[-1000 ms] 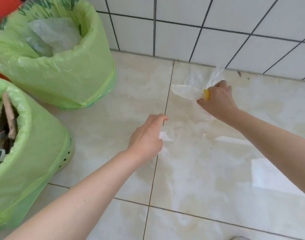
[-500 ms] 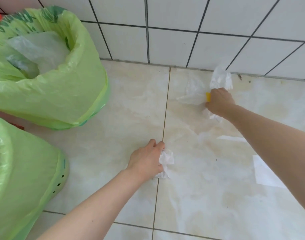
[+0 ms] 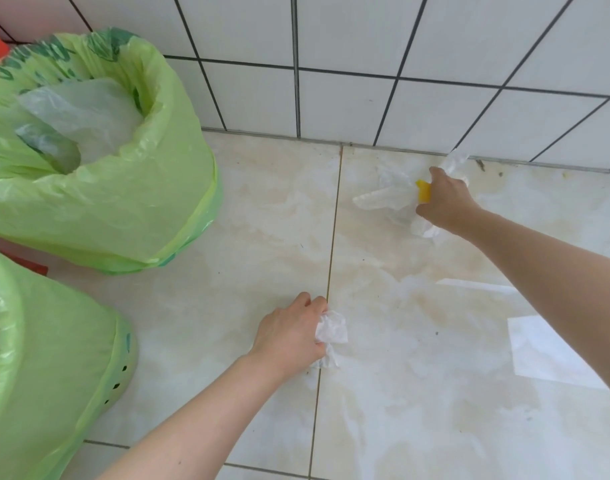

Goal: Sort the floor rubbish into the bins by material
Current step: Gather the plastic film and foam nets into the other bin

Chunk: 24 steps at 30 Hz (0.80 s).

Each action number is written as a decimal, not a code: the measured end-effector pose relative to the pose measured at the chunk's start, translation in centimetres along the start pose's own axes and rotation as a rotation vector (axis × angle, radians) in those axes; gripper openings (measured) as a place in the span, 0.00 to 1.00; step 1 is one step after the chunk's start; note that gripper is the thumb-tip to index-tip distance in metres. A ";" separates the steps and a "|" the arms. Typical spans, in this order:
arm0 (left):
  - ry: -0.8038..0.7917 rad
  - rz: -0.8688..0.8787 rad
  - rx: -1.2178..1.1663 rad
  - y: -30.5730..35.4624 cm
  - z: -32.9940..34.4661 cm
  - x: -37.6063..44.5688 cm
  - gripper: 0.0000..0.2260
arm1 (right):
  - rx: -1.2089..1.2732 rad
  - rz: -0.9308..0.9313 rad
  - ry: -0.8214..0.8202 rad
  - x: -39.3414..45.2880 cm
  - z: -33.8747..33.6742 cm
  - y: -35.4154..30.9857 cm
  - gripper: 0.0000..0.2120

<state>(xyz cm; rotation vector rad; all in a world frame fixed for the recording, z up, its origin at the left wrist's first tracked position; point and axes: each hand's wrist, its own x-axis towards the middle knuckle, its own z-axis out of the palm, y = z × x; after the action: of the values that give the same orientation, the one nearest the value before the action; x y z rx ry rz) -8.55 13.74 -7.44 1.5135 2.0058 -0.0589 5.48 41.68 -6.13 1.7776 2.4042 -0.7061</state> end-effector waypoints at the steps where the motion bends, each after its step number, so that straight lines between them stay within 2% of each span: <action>1: 0.003 -0.002 -0.002 0.0 0.0 0.0 0.18 | -0.004 -0.006 -0.022 0.1 0.4 -0.3 0.30; 4: 0.005 -0.004 -0.006 -0.1 0.1 0.1 0.17 | -0.181 0.026 -0.012 0.1 1.8 -0.7 0.31; 7: 0.007 -0.002 -0.005 -0.1 0.2 0.1 0.17 | -0.388 0.028 0.114 0.2 2.2 -0.9 0.35; 9: 0.009 -0.003 -0.007 -0.2 0.2 0.1 0.17 | -0.456 0.002 0.102 0.8 2.1 -0.7 0.35; 12: 0.009 0.000 -0.003 -0.2 0.2 0.1 0.16 | -0.316 0.078 -0.080 1.9 1.5 -0.3 0.33; 14: 0.010 0.000 -0.009 -0.2 0.2 0.1 0.16 | -0.227 0.087 -0.125 2.1 1.5 -0.1 0.29; 19: -0.003 0.003 -0.050 -0.2 0.3 0.2 0.16 | -0.200 -0.086 0.014 0.8 2.3 0.1 0.16; 22: -0.034 0.005 -0.132 -0.4 0.2 0.4 0.15 | -0.222 -0.194 0.069 -0.9 3.1 -0.1 0.13; 24: -0.024 -0.008 -0.233 -0.6 0.0 0.4 0.10 | -0.249 -0.250 0.057 -2.1 3.5 -0.5 0.13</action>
<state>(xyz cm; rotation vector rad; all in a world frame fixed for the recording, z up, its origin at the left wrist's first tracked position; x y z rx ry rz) -9.19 13.84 -7.80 1.3504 1.9253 0.1478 4.97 38.25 -8.44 1.4392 2.6435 -0.3554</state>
